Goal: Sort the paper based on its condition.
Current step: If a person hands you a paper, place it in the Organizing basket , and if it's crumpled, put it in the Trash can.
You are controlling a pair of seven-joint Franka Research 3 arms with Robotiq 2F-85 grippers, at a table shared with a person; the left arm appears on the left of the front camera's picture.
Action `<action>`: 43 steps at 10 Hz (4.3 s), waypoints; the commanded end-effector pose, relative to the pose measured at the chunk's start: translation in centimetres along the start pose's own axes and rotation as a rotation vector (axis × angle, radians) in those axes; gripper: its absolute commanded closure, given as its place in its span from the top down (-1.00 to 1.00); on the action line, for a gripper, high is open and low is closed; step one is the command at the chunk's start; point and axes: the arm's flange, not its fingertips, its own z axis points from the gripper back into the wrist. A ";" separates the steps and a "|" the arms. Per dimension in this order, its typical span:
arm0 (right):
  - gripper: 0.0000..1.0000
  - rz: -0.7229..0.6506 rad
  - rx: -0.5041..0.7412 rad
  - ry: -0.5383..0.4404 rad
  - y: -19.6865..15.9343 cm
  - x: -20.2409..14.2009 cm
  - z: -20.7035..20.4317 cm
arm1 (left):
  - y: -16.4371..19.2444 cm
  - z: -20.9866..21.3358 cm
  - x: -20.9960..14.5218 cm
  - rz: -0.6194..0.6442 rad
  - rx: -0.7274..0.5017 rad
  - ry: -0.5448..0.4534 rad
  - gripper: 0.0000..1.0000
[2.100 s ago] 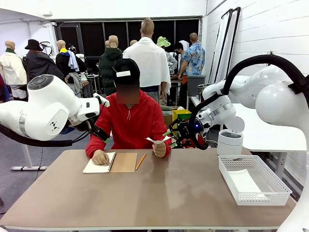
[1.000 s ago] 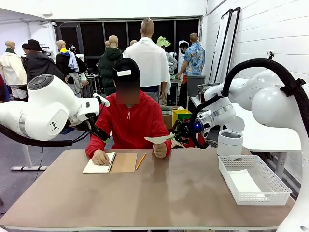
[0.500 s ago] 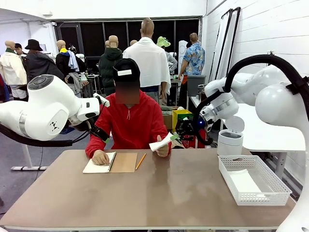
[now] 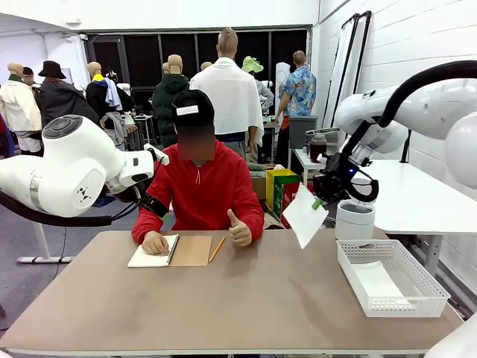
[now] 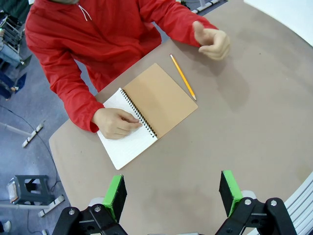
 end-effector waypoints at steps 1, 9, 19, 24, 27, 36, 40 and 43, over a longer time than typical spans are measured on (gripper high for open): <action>-1.00 -0.069 -0.052 -0.103 -1.9 -3.1 -0.5 | 0.0 0.0 -0.1 -0.004 0.001 0.003 1.00; -1.00 -0.114 -0.063 -0.185 -3.4 -4.0 1.2 | 0.0 0.0 -0.1 -0.004 0.001 0.003 1.00; -1.00 -0.238 -0.266 0.047 -13.1 -7.8 2.4 | 0.0 0.0 -0.1 -0.004 0.001 0.003 1.00; -1.00 -0.183 -0.246 0.099 -14.6 -7.3 -0.9 | 0.0 0.0 -0.1 -0.004 0.001 0.003 1.00; -1.00 -0.193 -0.256 0.092 -14.6 -7.4 -2.7 | 0.0 0.0 -0.1 -0.004 0.001 0.003 1.00; -1.00 -0.470 -0.484 -0.033 -16.3 -6.9 -6.7 | 0.0 0.0 -0.1 -0.004 0.001 0.003 1.00; -0.22 -0.566 -0.553 -0.017 -16.5 -6.2 -7.8 | 0.0 0.0 -0.1 -0.004 0.001 0.003 1.00; 0.94 -0.607 -0.593 -0.017 -16.6 -5.6 -8.3 | 0.0 0.0 -0.1 -0.004 0.001 0.003 1.00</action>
